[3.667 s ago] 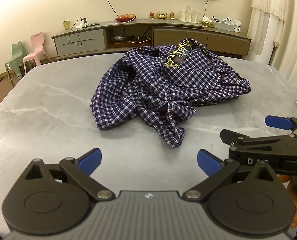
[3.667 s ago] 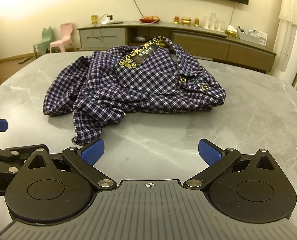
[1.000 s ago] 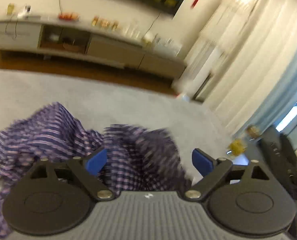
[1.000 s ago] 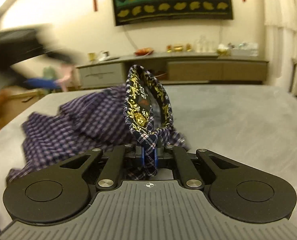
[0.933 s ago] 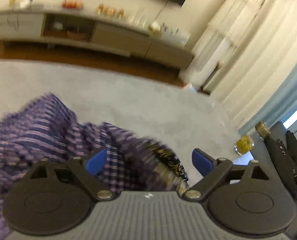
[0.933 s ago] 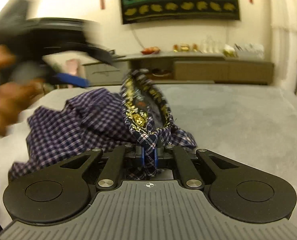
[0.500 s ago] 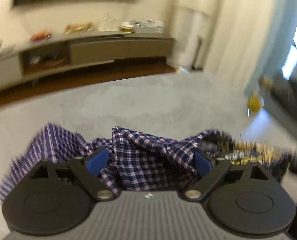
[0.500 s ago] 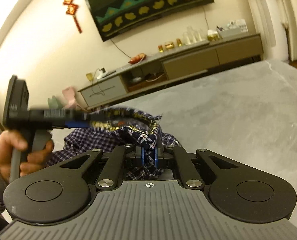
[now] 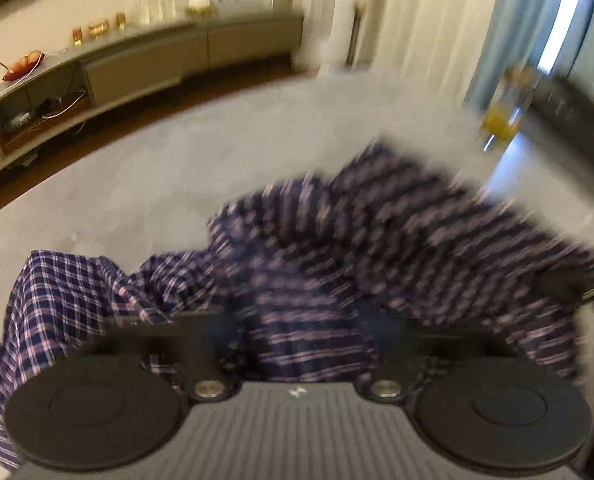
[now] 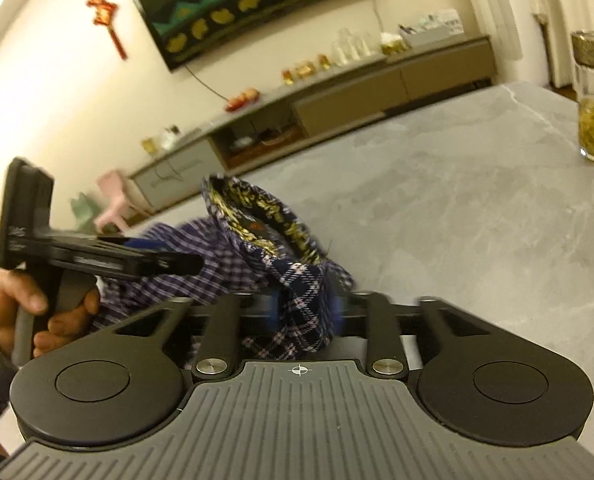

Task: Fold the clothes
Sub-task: 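Lift the shirt high with both grippers and shake it out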

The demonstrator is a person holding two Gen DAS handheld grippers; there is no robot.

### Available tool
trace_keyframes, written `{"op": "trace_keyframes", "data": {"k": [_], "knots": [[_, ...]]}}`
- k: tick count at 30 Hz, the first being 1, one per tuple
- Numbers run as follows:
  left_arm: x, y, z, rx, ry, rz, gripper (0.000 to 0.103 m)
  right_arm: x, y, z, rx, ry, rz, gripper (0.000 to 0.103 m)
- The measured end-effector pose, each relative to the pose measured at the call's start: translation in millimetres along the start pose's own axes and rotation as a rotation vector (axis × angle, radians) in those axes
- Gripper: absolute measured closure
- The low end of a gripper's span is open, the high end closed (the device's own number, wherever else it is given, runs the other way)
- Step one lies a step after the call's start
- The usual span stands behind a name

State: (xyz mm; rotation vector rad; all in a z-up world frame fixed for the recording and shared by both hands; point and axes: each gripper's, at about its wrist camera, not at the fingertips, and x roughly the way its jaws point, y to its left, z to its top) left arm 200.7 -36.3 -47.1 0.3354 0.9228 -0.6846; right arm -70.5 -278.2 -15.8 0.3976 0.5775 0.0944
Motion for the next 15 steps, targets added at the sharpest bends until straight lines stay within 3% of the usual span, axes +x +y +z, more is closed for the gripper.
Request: {"op": "trace_keyframes", "data": {"k": [1, 2, 3, 4, 5, 8, 13, 15], "knots": [[-5, 0, 2, 0.0, -0.013, 0.014, 0.1, 3, -1, 0, 0.003, 0.008, -0.01, 0.062], [-11, 0, 3, 0.0, -0.025, 0.027, 0.1, 5, -2, 0, -0.001, 0.022, 0.0, 0.065], [-26, 0, 5, 0.007, -0.073, 0.035, 0.1, 8, -2, 0, -0.006, 0.035, 0.01, 0.076], [-46, 1, 6, 0.002, -0.122, 0.047, 0.101, 10, -3, 0, -0.01, 0.048, 0.02, 0.101], [-71, 3, 9, -0.014, -0.178, 0.052, 0.101, 12, -4, 0, -0.016, 0.058, 0.029, 0.101], [-164, 6, 14, -0.038, -0.362, 0.097, 0.101, -19, 7, 23, -0.059, -0.109, 0.07, 0.102], [-336, -7, 13, -0.045, -0.714, 0.193, 0.101, -109, 49, 107, -0.161, -0.428, 0.211, 0.102], [-388, -22, 10, -0.034, -0.822, 0.227, 0.101, -148, 77, 141, -0.256, -0.531, 0.248, 0.102]]}}
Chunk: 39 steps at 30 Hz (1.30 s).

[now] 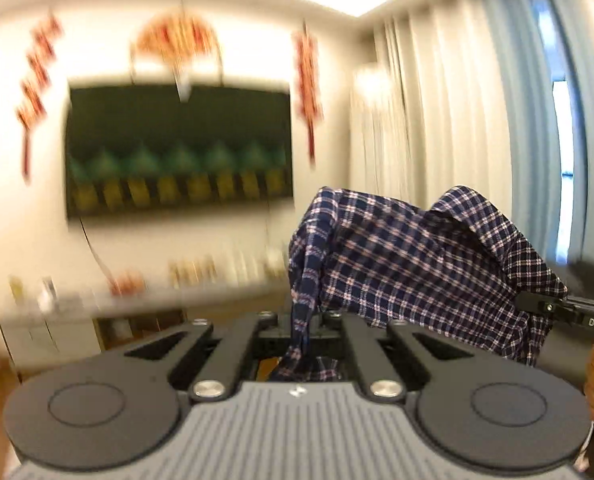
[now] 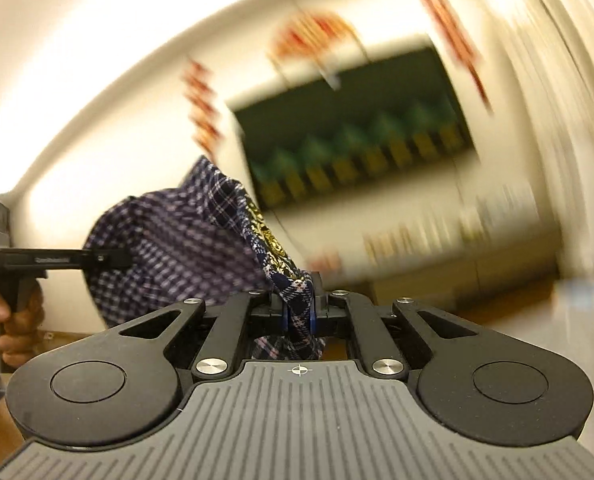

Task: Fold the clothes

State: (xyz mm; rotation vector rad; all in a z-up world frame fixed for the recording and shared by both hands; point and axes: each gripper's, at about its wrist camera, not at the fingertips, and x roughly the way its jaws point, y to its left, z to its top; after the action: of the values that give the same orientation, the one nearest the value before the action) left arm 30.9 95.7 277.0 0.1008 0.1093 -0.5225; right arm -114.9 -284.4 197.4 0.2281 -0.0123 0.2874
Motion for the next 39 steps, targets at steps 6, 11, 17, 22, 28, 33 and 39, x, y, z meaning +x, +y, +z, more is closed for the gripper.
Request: {"op": "trace_keyframes", "data": {"k": [6, 11, 17, 22, 28, 33, 39], "knots": [[-109, -25, 74, 0.066, -0.245, 0.065, 0.1, -31, 68, 128, -0.234, -0.207, 0.134, 0.102], [-147, -48, 98, 0.069, -0.357, 0.07, 0.1, -63, 113, 183, -0.334, -0.316, 0.209, 0.102], [-89, -8, 72, -0.005, -0.234, 0.128, 0.1, -26, 112, 188, -0.353, -0.246, 0.21, 0.102], [17, 49, 5, -0.132, -0.003, 0.245, 0.101, 98, 83, 130, -0.356, -0.011, 0.117, 0.102], [154, 107, -122, -0.18, 0.362, 0.356, 0.101, 279, 34, -2, -0.289, 0.338, -0.03, 0.098], [196, 127, -260, -0.278, 0.64, 0.391, 0.097, 352, -45, -160, -0.144, 0.652, -0.218, 0.068], [119, 100, -293, -0.379, 0.643, 0.258, 0.085, 259, -72, -228, 0.004, 0.756, -0.042, 0.05]]}}
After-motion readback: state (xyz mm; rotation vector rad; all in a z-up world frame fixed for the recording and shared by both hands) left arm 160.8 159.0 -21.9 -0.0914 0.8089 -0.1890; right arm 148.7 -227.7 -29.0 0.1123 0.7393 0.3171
